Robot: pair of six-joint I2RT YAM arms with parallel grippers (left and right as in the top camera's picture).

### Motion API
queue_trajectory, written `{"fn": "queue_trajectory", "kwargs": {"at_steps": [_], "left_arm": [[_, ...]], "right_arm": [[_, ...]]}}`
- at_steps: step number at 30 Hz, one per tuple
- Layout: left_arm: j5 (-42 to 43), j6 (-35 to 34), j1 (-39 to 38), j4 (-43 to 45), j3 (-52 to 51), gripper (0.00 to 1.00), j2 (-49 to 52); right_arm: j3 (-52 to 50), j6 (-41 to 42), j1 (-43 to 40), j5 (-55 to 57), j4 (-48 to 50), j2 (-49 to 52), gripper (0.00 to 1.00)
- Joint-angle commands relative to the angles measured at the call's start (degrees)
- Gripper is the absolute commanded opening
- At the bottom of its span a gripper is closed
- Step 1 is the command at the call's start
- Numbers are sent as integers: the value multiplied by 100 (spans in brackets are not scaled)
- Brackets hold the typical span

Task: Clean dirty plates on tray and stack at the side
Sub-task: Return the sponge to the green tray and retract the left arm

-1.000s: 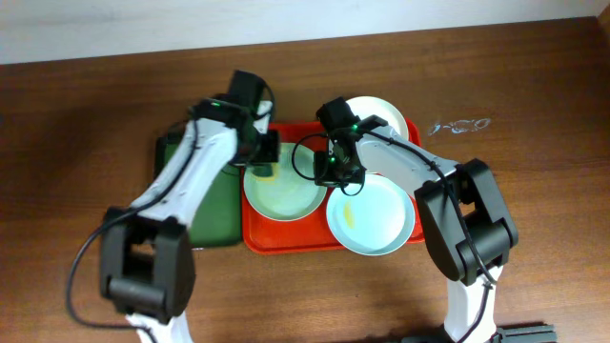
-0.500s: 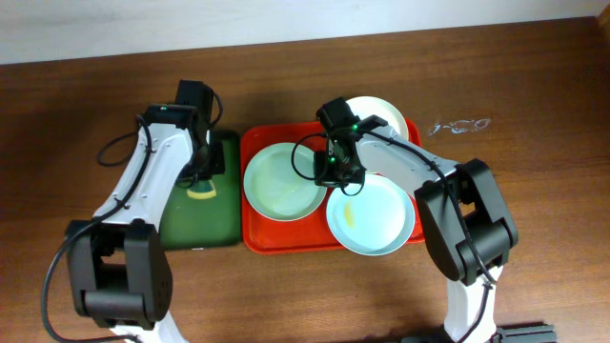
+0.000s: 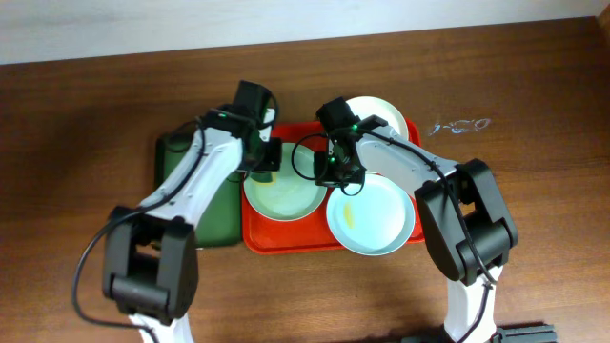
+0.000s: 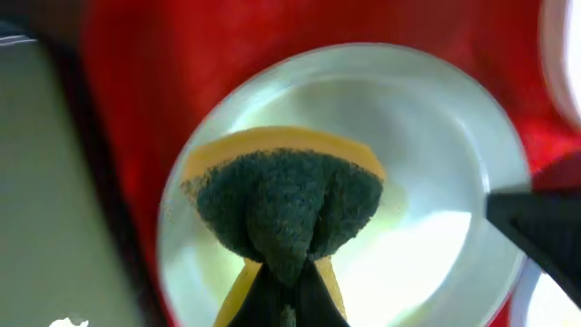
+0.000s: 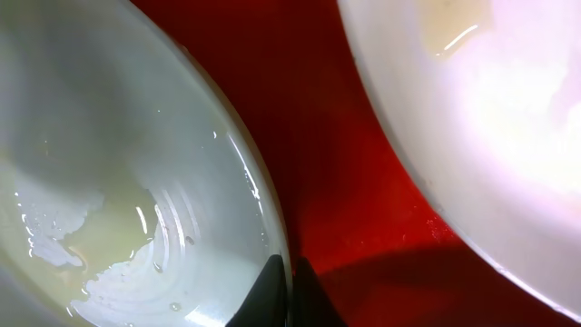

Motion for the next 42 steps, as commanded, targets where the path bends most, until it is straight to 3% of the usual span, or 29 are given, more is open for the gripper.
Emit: {"fn": "queue_trajectory", "kwargs": {"at_steps": [1, 5, 12, 14, 16, 21, 22, 29, 35, 37, 42], "left_arm": [[35, -74, -22, 264, -11, 0, 498], [168, -79, -142, 310, -11, 0, 981], [2249, -72, -562, 332, 7, 0, 1145], [2476, -72, -540, 291, 48, 0, 1097], [2015, -72, -446, 249, 72, 0, 955], [-614, -74, -308, -92, 74, 0, 385], [-763, -74, -315, -122, 74, 0, 374], [-522, -361, -369, -122, -348, 0, 398], [1447, -203, -356, -35, -415, 0, 295], [1351, -203, -256, -103, -205, 0, 61], [-304, -203, 205, -382, -44, 0, -1038]], "right_arm": [[-11, -59, -7, -13, -4, 61, 4], [-11, -59, -7, -13, -4, 61, 4], [-11, -59, -7, -13, -4, 61, 4], [-11, -59, -7, -13, -4, 61, 4], [-11, -59, -7, -13, -4, 61, 4], [-11, -59, -7, -13, -4, 61, 4], [-11, -59, -7, -13, -4, 61, 4], [-11, -59, -7, -13, -4, 61, 4], [-11, -59, -7, -13, -4, 61, 4], [-11, -59, -7, -13, -7, 61, 4], [-11, -61, -7, -11, -4, 61, 4]]}}
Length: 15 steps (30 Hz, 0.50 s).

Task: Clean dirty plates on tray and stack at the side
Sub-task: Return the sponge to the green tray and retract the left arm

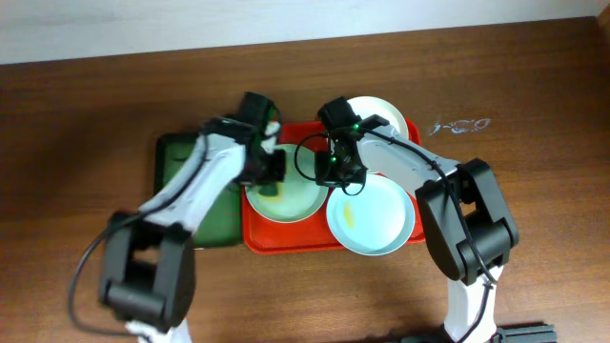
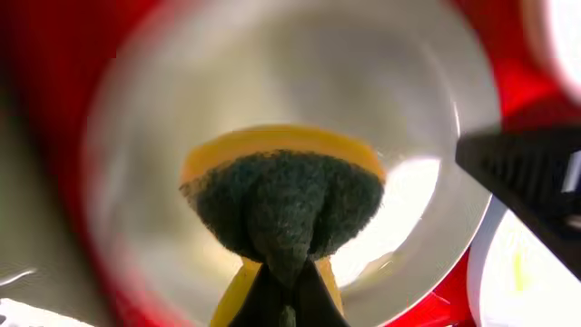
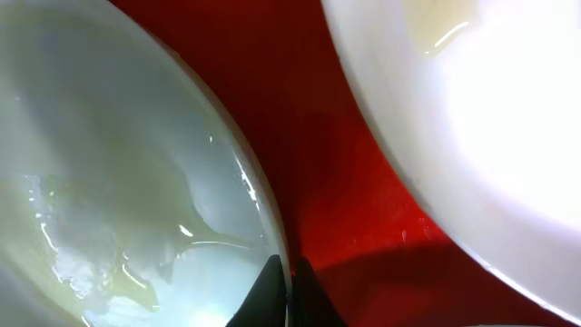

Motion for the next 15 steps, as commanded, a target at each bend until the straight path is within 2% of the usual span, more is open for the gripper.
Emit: {"fn": "queue_trajectory", "kwargs": {"at_steps": [1, 4, 9, 15], "left_arm": [[-935, 72, 302, -151, 240, 0, -903], [-1338, 70, 520, -468, 240, 0, -1228], [-2076, 122, 1060, -1128, 168, 0, -1119], [-2098, 225, 1231, -662, -568, 0, -931]], "right_arm": [[-11, -55, 31, 13, 28, 61, 4], [-11, -52, 31, 13, 28, 61, 4], [-11, -52, 31, 11, 31, 61, 4], [-11, -52, 31, 11, 17, 61, 4]]}}
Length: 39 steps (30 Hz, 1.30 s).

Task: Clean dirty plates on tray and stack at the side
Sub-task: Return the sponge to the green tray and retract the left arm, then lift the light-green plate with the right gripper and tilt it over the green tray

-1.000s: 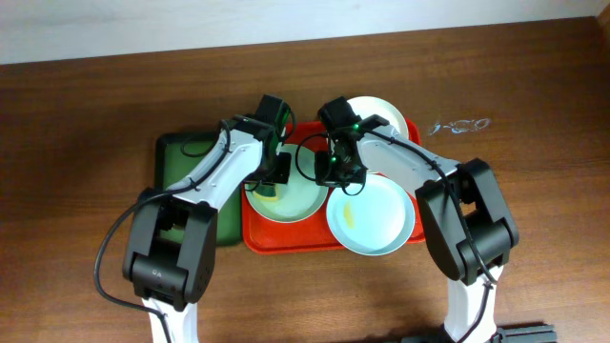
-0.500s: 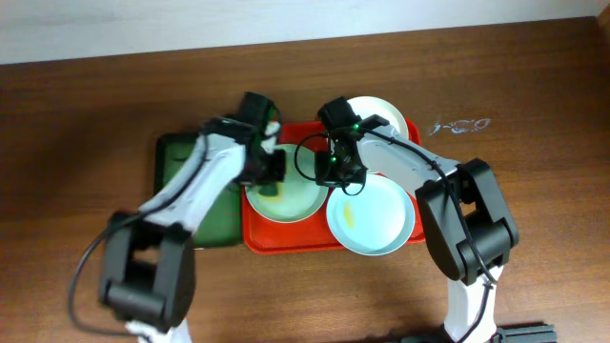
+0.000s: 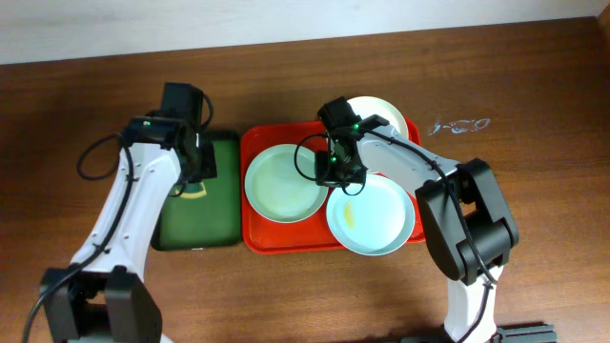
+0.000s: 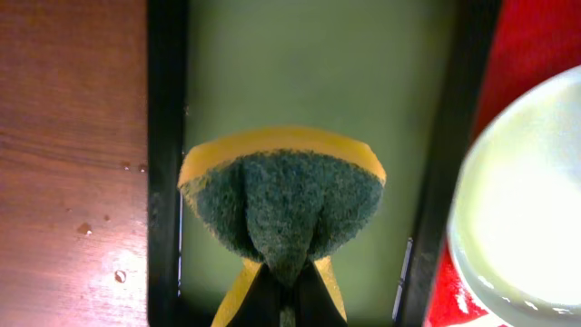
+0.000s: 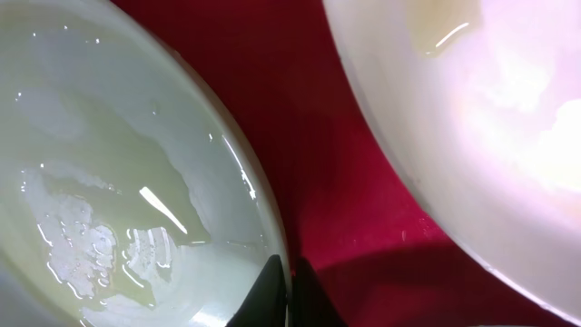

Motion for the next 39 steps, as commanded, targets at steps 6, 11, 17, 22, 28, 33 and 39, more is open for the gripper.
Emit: {"fn": "queue_trajectory", "kwargs": {"at_steps": [6, 11, 17, 22, 28, 33, 39], "left_arm": [[-291, 114, 11, 1298, -1469, 0, 203], [-487, 116, 11, 1845, -1930, 0, 203], [-448, 118, 11, 2004, -1963, 36, 203], [-286, 111, 46, 1362, -1147, 62, 188], [887, -433, 1012, -365, 1436, 78, 168], [1464, -431, 1987, -1108, 2302, 99, 170], [1447, -428, 2308, -1196, 2299, 99, 170]], "right_arm": [[-9, -37, 31, 11, 9, 61, 4], [-9, -35, 31, 13, 11, 61, 4], [-9, -35, 35, 13, 15, 61, 4], [-9, -35, 31, 13, 57, 61, 4], [-9, -35, 31, 15, 166, 61, 12], [-9, -33, 37, 267, 164, 61, 14], [-7, -37, -15, 260, 105, 20, 4]]}}
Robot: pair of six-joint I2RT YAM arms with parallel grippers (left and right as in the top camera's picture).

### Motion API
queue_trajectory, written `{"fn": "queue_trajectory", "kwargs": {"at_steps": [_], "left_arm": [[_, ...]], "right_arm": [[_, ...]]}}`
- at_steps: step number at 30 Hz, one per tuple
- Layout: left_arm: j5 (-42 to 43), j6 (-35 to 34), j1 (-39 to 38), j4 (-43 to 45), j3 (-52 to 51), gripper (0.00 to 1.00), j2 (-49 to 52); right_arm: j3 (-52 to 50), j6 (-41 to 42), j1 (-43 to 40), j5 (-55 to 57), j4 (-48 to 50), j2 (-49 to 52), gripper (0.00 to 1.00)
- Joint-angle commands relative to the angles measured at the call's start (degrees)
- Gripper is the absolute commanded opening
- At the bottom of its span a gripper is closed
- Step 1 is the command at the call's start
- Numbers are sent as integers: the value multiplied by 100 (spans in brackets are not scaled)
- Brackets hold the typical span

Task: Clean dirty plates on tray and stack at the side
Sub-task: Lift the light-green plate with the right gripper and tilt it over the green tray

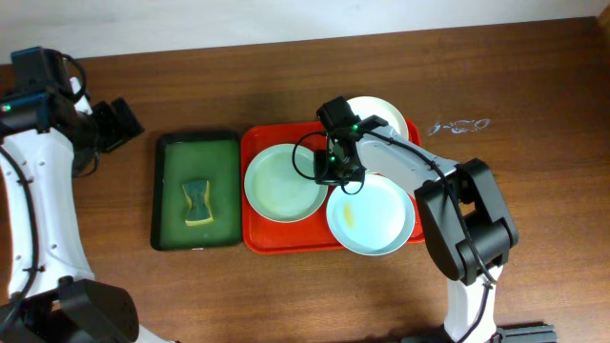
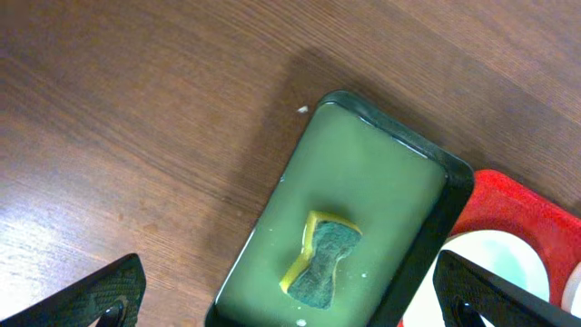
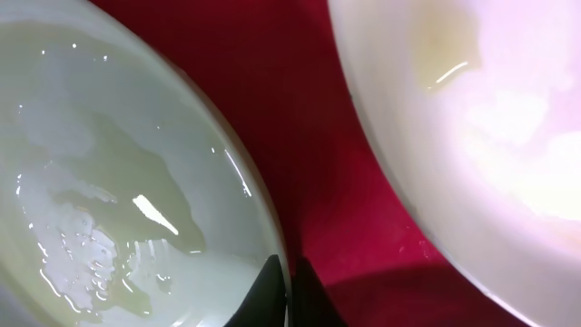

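A wet pale green plate [image 1: 284,181] lies on the left of the red tray [image 1: 286,240]. My right gripper [image 1: 329,171] is shut on its right rim, which shows between the fingertips of that gripper [image 3: 281,289] in the right wrist view, beside the plate [image 3: 118,182]. A white plate [image 1: 372,214] with a yellow smear sits at the tray's front right. Another plate [image 1: 379,114] is at the back right. The yellow and green sponge [image 2: 322,268] lies loose in the green tray [image 2: 272,227]. My left gripper [image 2: 290,304] hangs open, high above it.
The green tray [image 1: 168,191] holds soapy water and stands left of the red tray. My left arm [image 1: 38,143] reaches along the table's far left side. A small wet mark [image 1: 459,125] is on the wood to the right of the plates.
My left gripper was shut on the sponge over the green tray. It is now open, raised and off to the far left, and the sponge lies in the tray. The right gripper has not moved.
My left gripper held the sponge on the pale green plate while my right gripper pinched the plate's rim. It was still on the plate a moment later, then over the green tray. Now the sponge lies there, released.
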Motion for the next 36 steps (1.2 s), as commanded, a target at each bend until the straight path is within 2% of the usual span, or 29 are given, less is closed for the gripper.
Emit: {"fn": "queue_trajectory", "kwargs": {"at_steps": [1, 5, 8, 12, 16, 21, 28, 36], "left_arm": [[87, -55, 33, -44, 61, 99, -44], [87, -55, 31, -44, 61, 99, -44], [87, -55, 33, -44, 61, 99, -44], [87, -55, 33, -44, 61, 99, -44], [87, -55, 33, -44, 61, 99, -44], [87, -55, 33, -44, 61, 99, -44], [87, -55, 33, -44, 61, 99, -44], [87, -55, 33, -44, 61, 99, -44]], "right_arm": [[13, 28, -68, 98, -98, -28, 4], [310, 26, -396, -549, -485, -289, 4], [581, -22, -511, -621, -918, -457, 4], [1325, -212, -498, -979, -1574, -496, 4], [1834, -203, -415, -1005, -1827, -496, 4], [1849, 520, 140, -221, -1340, -494, 4], [1849, 551, 1233, 1215, -267, -479, 4], [1849, 479, 1711, 2323, 728, -472, 4]]}}
